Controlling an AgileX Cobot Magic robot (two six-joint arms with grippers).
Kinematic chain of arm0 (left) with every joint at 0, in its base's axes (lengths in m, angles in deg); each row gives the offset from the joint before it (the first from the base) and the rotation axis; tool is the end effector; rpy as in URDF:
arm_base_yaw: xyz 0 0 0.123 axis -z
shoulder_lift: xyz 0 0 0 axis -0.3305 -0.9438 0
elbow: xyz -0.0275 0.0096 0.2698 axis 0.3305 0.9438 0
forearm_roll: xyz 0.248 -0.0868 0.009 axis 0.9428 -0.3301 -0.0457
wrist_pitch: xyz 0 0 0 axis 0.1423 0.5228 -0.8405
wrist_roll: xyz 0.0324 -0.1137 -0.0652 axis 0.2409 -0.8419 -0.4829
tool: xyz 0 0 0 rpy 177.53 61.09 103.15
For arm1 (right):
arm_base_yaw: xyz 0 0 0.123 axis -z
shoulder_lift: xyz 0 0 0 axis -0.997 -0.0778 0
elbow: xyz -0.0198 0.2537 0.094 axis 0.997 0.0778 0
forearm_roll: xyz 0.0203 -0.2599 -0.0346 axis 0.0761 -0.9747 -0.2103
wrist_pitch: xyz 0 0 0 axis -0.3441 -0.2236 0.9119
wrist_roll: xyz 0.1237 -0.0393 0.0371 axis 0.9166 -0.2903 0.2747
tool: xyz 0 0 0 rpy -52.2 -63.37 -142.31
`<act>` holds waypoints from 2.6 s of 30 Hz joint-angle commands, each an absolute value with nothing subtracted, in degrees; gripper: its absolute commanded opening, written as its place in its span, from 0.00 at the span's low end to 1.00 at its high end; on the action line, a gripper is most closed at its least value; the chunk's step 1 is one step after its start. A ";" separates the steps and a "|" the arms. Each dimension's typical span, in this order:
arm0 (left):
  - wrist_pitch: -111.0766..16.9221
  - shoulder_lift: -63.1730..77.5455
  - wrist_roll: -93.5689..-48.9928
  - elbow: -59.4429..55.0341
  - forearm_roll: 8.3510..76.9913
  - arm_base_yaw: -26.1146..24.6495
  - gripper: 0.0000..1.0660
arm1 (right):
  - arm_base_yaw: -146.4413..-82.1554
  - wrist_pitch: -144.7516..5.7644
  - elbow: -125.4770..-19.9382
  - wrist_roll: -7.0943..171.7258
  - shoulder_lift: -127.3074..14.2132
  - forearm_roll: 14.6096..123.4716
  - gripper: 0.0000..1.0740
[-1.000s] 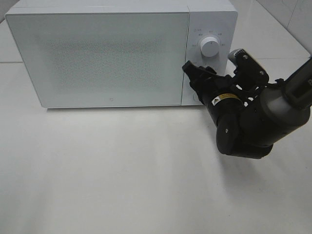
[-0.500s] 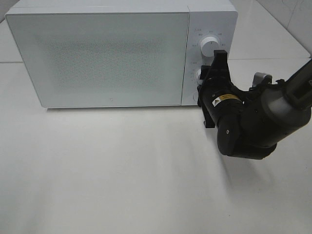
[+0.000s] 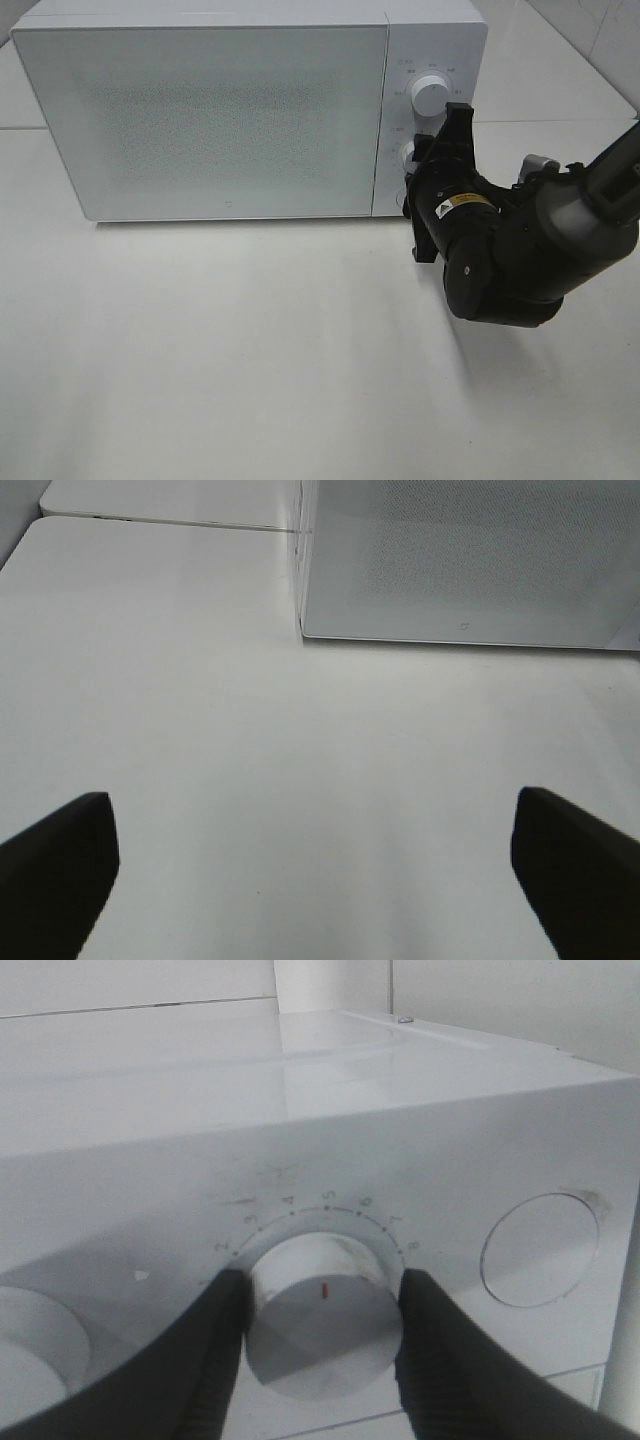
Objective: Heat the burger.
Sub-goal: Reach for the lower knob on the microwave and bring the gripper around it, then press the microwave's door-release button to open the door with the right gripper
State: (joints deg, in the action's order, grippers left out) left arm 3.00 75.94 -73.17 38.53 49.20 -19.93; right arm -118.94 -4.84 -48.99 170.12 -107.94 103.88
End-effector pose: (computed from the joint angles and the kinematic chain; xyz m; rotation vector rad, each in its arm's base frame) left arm 0.0548 -0.0161 0.2679 0.0310 2.0263 -0.1405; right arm 0.3618 0.1525 0.0802 1.3343 1.2668 1.2176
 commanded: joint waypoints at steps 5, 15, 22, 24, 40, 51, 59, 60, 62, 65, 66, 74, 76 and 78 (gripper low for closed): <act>2.94 76.97 -73.34 38.48 48.86 -20.04 0.94 | -118.88 7.25 -52.20 167.60 -107.43 94.88 0.03; 2.94 76.97 -73.34 38.48 48.86 -20.04 0.94 | -118.88 7.25 -52.20 163.36 -107.43 101.18 0.13; 2.94 76.97 -73.34 38.48 48.86 -20.04 0.94 | -118.88 7.25 -52.20 163.53 -107.43 105.94 0.39; 2.94 76.97 -73.34 38.48 48.86 -20.04 0.94 | -118.88 7.25 -52.14 163.53 -107.31 107.20 0.50; 2.94 76.97 -73.34 38.48 48.86 -20.04 0.94 | -122.15 6.97 -43.14 162.96 -107.20 104.05 0.71; 2.94 76.97 -73.34 38.48 48.86 -20.04 0.94 | -123.06 4.22 -34.20 145.37 -97.80 100.61 0.71; 2.94 76.97 -73.34 38.48 48.86 -20.04 0.94 | -118.77 -24.14 -32.89 118.61 -86.23 92.76 0.71; 2.94 76.97 -73.34 38.48 48.86 -20.04 0.94 | -117.79 -27.87 -32.89 115.81 -85.08 91.73 0.71; 2.94 76.97 -73.34 38.48 48.86 -20.04 0.94 | -116.25 -33.43 -32.89 110.82 -82.67 90.41 0.71; 2.94 76.97 -73.34 38.48 48.86 -20.04 0.94 | -114.07 -41.05 -32.89 105.26 -79.64 87.32 0.71; 2.94 76.97 -73.34 38.48 48.86 -20.04 0.94 | -113.10 -45.74 -32.89 102.97 -77.69 85.48 0.71; 2.94 76.97 -73.34 38.48 48.86 -20.04 0.94 | -112.18 -64.14 -33.00 94.72 -69.73 81.02 0.71; 2.94 76.97 -73.34 38.48 48.86 -20.04 0.94 | -112.18 -67.17 -33.23 93.80 -68.58 80.33 0.71; 2.94 76.97 -73.34 38.48 48.86 -20.04 0.94 | -112.18 -72.85 -34.03 92.94 -66.40 78.67 0.71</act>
State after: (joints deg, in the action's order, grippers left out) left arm 3.00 75.94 -73.17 38.53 49.20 -19.93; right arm -112.46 -67.92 -33.23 94.72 -68.24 80.56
